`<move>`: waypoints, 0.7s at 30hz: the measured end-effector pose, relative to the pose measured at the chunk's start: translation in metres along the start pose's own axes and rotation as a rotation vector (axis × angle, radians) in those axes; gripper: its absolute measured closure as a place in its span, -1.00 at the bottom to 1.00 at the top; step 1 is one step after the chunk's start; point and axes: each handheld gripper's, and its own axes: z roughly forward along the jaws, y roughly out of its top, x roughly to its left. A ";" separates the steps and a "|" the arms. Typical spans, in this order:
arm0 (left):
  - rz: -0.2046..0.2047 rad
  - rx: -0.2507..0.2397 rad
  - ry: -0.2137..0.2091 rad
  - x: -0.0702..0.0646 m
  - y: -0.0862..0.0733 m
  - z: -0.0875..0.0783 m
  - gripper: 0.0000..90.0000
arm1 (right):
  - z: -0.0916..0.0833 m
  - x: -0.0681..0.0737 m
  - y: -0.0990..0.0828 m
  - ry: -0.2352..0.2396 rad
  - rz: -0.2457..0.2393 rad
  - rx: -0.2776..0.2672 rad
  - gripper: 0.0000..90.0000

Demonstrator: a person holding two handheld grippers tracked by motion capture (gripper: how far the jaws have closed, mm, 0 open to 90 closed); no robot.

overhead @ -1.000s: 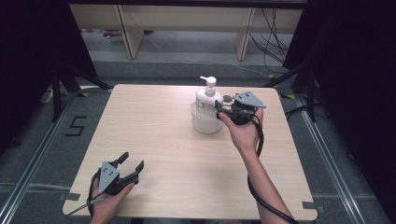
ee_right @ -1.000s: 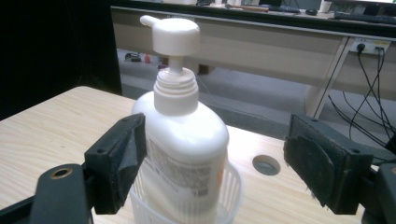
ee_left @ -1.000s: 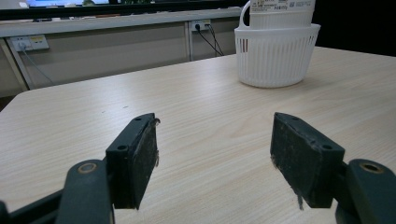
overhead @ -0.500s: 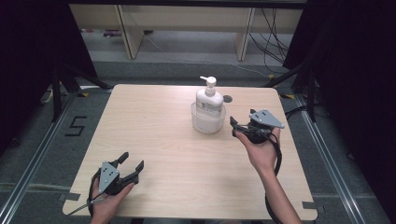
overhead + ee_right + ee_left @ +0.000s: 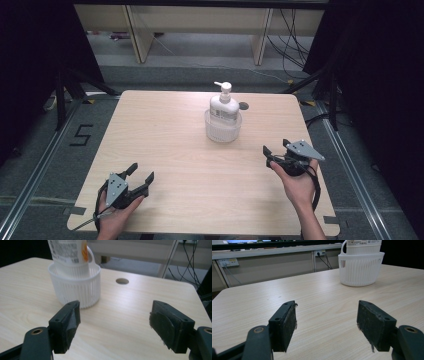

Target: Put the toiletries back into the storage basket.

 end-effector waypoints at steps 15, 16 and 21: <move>0.007 -0.013 -0.001 0.000 0.000 0.002 -0.31 | -0.024 -0.008 -0.059 -0.006 0.023 0.031 -0.42; 0.006 -0.013 -0.001 0.000 0.000 0.002 -0.31 | -0.026 -0.008 -0.061 -0.004 0.027 0.039 -0.41; -0.003 -0.013 0.001 -0.001 -0.001 0.002 -0.31 | -0.029 -0.008 -0.076 -0.010 0.030 0.002 -0.38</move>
